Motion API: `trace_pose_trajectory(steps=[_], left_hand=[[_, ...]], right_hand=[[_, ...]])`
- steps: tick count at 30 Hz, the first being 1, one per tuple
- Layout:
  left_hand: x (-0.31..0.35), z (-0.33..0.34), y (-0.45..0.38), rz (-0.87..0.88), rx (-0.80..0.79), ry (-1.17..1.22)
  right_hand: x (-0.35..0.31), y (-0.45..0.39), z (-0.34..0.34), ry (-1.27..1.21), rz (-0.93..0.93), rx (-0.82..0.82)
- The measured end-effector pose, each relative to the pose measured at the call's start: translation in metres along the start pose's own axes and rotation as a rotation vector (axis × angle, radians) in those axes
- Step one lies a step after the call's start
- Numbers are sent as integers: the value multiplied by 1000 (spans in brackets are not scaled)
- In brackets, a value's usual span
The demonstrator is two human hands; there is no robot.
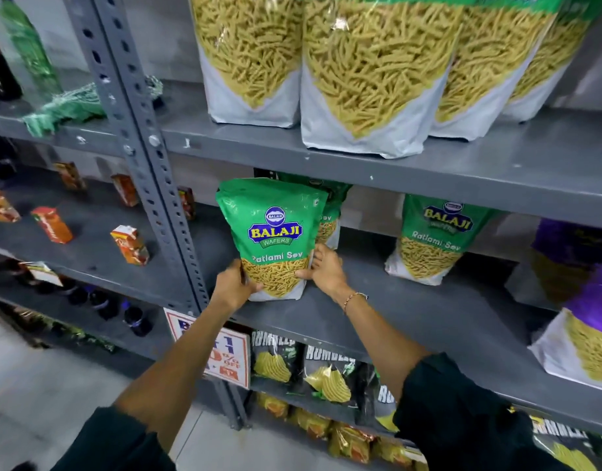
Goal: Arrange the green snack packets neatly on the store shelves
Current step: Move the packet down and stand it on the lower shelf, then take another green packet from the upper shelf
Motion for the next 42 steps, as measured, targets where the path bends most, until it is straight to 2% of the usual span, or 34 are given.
trace_pose_trajectory(steps=[3,5,7,9,14,18,21,23,25,29,30,32,35,36,39,42], left_hand=[[6,-4,8,-58,-1,-96],[13,-9,22,-104,23,-241],[24,-14,38,-70,12,-394],[43,-22,56,23,-13,-447],[101,-58,104,342,-30,-274],[149,-97,144,556,58,-53],[182,-120,166,652,112,153],[193,-126,167,658,124,256],[194,-127,162,633,202,276],[200,-129,143,549,293,140],[202,-133,139,508,256,125],[244,-155,142,556,177,150],[254,-162,129,563,-21,196],[250,-160,126,563,-69,205],[240,-153,120,570,-55,180],[241,-152,120,562,-14,200]], right_hand=[[-9,7,-2,84,19,-59],[-16,17,-6,198,26,-41],[-25,30,-11,321,9,21],[-38,47,-17,393,-20,64],[-99,99,-39,480,-166,239],[-172,128,-65,489,-347,410],[-228,141,-85,466,-486,487],[-247,140,-93,433,-531,492],[-252,139,-97,407,-550,523],[-258,125,-104,342,-465,497],[-259,120,-104,333,-428,471],[-299,111,-130,294,-463,412],[-307,95,-136,261,-407,270],[-303,93,-133,272,-408,272],[-292,89,-129,240,-429,361],[-293,89,-128,186,-448,384]])
Point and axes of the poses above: each hand's wrist, its own y-axis away from the middle knuckle, its own z-axis out of the palm, x = y × z, the point moved 1 cm from there along -y, towards the middle knuckle, and after that the axes turned 10 degrees about -z, right-handed, at the moved point
